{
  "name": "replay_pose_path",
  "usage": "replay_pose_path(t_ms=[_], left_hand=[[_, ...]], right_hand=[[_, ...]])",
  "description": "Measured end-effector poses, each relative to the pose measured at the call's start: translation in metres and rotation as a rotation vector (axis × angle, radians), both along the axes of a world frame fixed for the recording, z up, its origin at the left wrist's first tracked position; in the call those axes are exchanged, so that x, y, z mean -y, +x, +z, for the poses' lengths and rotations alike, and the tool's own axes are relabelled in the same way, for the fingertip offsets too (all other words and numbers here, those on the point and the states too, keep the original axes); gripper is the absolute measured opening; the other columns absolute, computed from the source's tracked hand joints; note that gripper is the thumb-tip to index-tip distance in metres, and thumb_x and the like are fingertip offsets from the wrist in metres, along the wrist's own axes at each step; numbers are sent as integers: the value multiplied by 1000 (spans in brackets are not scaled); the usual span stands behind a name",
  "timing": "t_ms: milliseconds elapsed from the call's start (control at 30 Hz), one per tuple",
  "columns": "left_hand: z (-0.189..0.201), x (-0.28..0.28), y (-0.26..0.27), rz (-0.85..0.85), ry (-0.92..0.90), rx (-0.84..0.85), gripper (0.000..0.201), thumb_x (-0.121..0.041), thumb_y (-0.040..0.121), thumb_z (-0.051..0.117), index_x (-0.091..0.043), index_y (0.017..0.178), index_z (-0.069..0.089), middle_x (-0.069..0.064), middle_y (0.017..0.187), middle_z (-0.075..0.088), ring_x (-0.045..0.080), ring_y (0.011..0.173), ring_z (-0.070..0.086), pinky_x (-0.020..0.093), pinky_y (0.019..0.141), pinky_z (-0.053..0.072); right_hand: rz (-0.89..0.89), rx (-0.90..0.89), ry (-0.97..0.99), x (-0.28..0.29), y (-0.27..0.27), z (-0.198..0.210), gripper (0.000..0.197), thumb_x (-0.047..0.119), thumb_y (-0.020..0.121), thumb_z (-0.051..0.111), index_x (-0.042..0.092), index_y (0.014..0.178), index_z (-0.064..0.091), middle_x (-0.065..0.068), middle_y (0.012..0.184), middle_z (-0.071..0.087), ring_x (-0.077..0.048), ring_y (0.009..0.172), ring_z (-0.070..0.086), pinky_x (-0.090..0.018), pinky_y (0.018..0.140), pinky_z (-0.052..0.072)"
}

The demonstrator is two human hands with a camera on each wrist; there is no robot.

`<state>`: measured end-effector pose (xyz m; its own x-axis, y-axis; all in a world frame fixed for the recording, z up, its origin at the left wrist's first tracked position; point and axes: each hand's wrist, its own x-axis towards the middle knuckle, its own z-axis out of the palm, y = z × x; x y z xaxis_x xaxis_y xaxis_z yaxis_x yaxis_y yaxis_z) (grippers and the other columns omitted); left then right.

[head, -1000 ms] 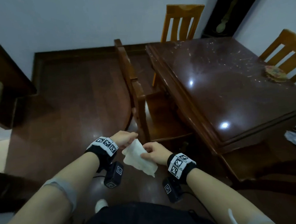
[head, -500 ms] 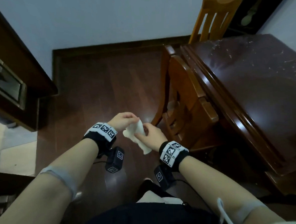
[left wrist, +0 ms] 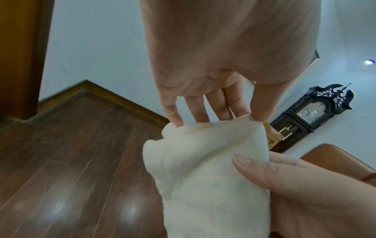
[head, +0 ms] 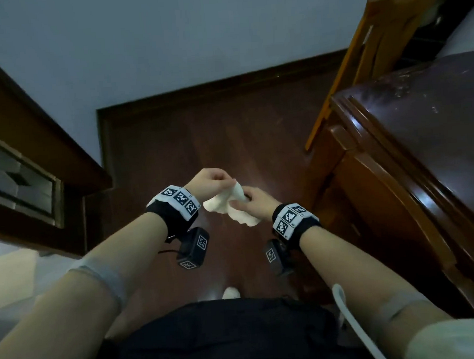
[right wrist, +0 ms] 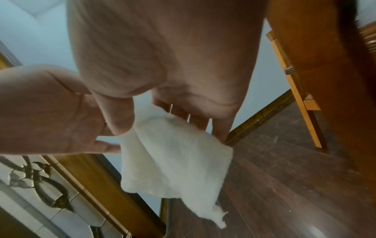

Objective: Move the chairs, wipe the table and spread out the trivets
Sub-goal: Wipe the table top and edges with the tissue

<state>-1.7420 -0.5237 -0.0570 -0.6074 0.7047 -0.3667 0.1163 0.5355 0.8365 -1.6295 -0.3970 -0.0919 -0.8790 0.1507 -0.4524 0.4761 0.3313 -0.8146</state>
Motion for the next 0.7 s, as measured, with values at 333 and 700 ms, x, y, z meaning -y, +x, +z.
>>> replay_pose_path(t_ms=[333, 700], left_hand=[[-10, -103, -138, 0, 83, -45, 19, -35, 95, 54, -22, 103, 64, -4, 96, 69, 14, 84, 66, 30, 73, 55], [-17, -284, -302, -307, 14, 99, 48, -16, 99, 47, -24, 143, 33, -1, 116, 57, 17, 84, 65, 15, 49, 40]], right_hand=[[-383, 65, -119, -73, -115, -23, 35, 36, 96, 52, 8, 115, 63, -13, 110, 69, -31, 99, 67, -50, 92, 52], [-1002, 85, -10, -192, -215, -14, 41, 43, 93, 47, 12, 113, 64, -9, 111, 67, -27, 102, 63, -49, 95, 50]])
